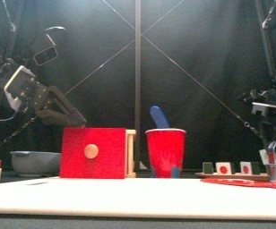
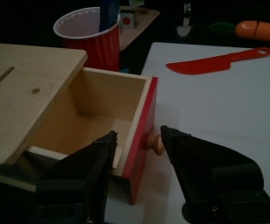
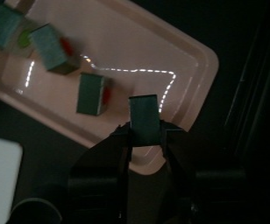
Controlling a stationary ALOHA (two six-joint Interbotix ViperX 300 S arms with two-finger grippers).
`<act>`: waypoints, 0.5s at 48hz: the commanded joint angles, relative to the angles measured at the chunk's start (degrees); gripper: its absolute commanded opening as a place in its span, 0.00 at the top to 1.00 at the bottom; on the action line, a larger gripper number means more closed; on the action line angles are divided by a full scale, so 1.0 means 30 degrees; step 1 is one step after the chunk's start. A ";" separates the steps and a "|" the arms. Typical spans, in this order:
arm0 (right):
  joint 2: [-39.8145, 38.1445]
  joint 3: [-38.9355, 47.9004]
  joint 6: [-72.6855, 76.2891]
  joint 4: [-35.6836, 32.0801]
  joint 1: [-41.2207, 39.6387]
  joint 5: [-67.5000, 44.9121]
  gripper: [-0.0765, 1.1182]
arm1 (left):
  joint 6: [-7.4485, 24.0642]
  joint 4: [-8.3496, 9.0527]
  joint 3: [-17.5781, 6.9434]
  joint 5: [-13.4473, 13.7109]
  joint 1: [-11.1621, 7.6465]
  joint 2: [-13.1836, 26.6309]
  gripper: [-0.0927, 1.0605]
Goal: Place sushi on board then cut the sushi with the knife then place the pieces on the plate
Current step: Place the 4 sushi pieces on the plate
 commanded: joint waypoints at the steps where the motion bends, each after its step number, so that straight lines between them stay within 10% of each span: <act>1: -0.0059 0.0234 -0.0205 -0.0146 -0.2637 -0.2490 0.41 | 0.0059 0.0146 -0.0498 -0.0029 -0.0059 -0.0029 0.20; 24: 0.0029 0.1729 -0.0117 0.0439 -0.2666 -0.5332 0.25 | 0.0059 0.0264 -0.0498 -0.0029 -0.0059 -0.0029 0.20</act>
